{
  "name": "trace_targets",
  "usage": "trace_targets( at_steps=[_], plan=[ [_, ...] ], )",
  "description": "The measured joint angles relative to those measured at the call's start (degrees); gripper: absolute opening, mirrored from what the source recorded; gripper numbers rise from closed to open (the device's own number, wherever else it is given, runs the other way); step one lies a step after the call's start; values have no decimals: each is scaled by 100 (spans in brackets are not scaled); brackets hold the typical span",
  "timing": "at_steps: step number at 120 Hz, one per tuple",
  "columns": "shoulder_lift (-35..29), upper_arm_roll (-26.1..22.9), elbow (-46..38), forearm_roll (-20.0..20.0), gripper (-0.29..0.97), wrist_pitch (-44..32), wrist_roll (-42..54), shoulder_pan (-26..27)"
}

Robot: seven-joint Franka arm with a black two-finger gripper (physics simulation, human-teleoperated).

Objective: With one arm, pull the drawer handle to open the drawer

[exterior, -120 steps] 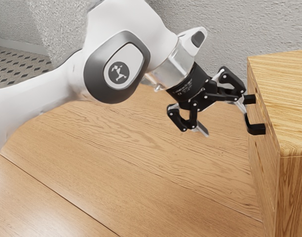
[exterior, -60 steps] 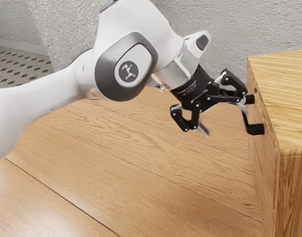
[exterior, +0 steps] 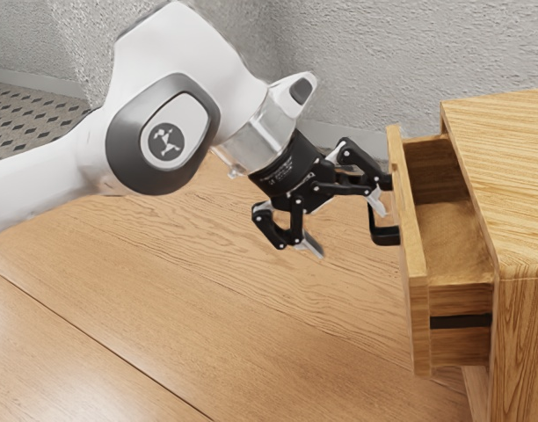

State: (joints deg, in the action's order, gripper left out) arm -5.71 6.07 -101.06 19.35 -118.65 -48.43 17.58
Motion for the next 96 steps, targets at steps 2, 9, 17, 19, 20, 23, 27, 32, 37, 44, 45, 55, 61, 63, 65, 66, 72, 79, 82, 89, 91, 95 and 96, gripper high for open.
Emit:
trace_targets(
  at_steps=[2,9,17,19,20,23,27,32,37,44,45,55,61,63,65,66,72,79,82,89,91,95,96],
  plan=[
    [-43,21,-51,4,68,-12,0,-15],
    [-199,69,-232,16,68,-49,0,-74],
    [-385,121,-453,27,68,-104,1,-111],
    [-429,130,-509,29,68,-120,1,-114],
    [-452,138,-536,30,68,-128,1,-113],
    [-522,175,-618,32,68,-149,2,-100],
    [-620,216,-736,34,68,-180,3,-101],
    [-749,263,-878,37,68,-215,4,-106],
    [-876,332,-1003,38,68,-245,5,-109],
    [-1017,385,-1150,37,68,-280,6,-119],
    [-1033,402,-1167,37,68,-284,6,-116],
    [-1193,515,-1337,29,68,-319,9,-112],
    [-1290,564,-1426,25,68,-334,10,-116],
    [-1318,589,-1461,23,68,-338,11,-115],
    [-1346,607,-1497,20,68,-342,11,-116],
    [-1358,615,-1517,20,68,-344,11,-117],
    [-1440,655,-1625,14,68,-355,12,-122],
    [-1534,751,-1737,-4,68,-363,14,-109],
    [-1584,773,-1784,-9,68,-366,14,-115],
    [-1716,803,-1888,-27,68,-369,16,-127],
    [-1754,809,-1918,-32,68,-370,16,-131],
    [-1837,839,-1977,-45,68,-370,17,-132],
    [-1861,847,-1989,-49,68,-370,17,-133]
  ],
)
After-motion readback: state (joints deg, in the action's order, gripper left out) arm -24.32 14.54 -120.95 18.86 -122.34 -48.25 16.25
